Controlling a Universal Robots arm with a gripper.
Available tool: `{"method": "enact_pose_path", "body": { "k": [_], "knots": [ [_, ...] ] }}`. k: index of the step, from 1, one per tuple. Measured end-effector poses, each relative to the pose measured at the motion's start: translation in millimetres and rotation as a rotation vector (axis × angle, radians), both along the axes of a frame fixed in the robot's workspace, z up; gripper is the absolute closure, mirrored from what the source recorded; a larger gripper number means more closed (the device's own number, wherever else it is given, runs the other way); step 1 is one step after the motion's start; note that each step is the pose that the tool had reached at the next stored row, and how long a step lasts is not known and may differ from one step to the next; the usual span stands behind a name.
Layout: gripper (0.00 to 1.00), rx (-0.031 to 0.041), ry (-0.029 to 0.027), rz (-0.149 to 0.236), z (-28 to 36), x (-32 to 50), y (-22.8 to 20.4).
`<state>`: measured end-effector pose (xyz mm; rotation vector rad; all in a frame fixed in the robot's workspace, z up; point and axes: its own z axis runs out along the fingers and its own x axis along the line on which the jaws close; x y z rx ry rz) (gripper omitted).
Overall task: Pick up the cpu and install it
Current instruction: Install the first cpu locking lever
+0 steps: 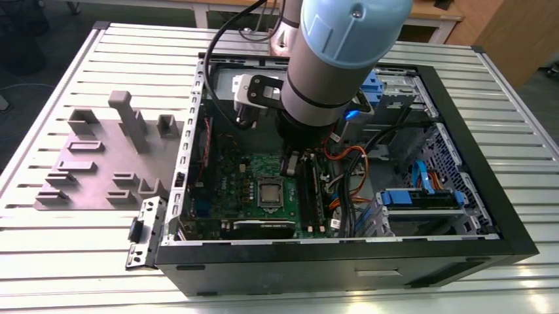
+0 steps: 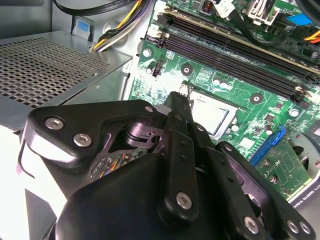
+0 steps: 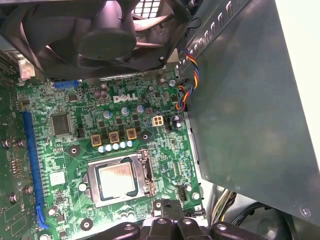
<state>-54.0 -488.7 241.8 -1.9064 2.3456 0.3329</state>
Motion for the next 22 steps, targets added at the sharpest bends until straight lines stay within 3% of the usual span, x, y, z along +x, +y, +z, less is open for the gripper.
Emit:
{"method": "enact_pose_path", "body": {
  "k": [10,15,22],
  "knots": [
    [0.89,0.0002,0.0,0.004,-0.4,0.0,-0.1],
    [0.89,-0.0001,-0.0002,0.072,-1.9,0.1,-0.1],
    [0.89,-0.0001,-0.0014,0.111,-2.3,5.5,-0.1]
  ]
}}
